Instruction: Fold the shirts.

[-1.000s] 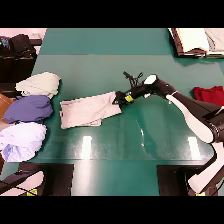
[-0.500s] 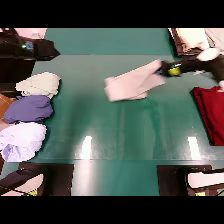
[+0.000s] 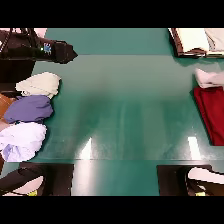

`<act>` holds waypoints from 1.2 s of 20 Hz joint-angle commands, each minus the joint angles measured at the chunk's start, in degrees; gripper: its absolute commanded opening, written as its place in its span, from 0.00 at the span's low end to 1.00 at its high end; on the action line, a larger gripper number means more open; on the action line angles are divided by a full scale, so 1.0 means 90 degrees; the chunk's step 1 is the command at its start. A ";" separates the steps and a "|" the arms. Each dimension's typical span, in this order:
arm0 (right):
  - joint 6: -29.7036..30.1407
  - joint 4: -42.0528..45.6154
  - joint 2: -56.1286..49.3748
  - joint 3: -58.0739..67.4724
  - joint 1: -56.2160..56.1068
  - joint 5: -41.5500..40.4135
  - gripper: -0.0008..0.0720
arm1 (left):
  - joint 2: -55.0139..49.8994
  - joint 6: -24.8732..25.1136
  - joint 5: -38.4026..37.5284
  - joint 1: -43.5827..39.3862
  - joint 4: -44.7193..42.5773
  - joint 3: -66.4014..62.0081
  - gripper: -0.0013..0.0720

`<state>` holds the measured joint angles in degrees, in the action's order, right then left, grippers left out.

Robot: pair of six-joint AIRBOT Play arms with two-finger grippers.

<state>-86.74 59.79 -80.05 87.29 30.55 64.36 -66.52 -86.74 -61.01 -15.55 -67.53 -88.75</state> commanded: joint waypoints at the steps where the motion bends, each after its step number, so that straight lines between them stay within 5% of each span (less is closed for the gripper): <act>1: -0.0044 0.0024 0.0073 -0.0005 0.0665 0.0151 0.03 | -0.0007 -0.0053 0.0017 -0.0046 0.0010 0.0002 0.05; 13: 0.0240 0.0044 0.0238 0.1474 0.0408 0.1600 0.03 | -0.0010 -0.0024 0.0061 -0.0046 0.0005 0.0002 0.05; 19: 0.0109 0.0911 0.0658 0.1428 0.0964 0.2640 0.03 | -0.0010 0.0027 0.0058 -0.0046 -0.0024 0.0002 0.05; 24: 0.0095 0.1457 0.1219 -0.0012 0.1355 0.2686 0.03 | -0.0010 0.0063 0.0007 -0.0046 -0.0027 0.0002 0.05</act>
<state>-85.52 68.93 -71.68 93.41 40.84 87.07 -66.59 -86.52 -60.69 -15.97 -67.68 -88.75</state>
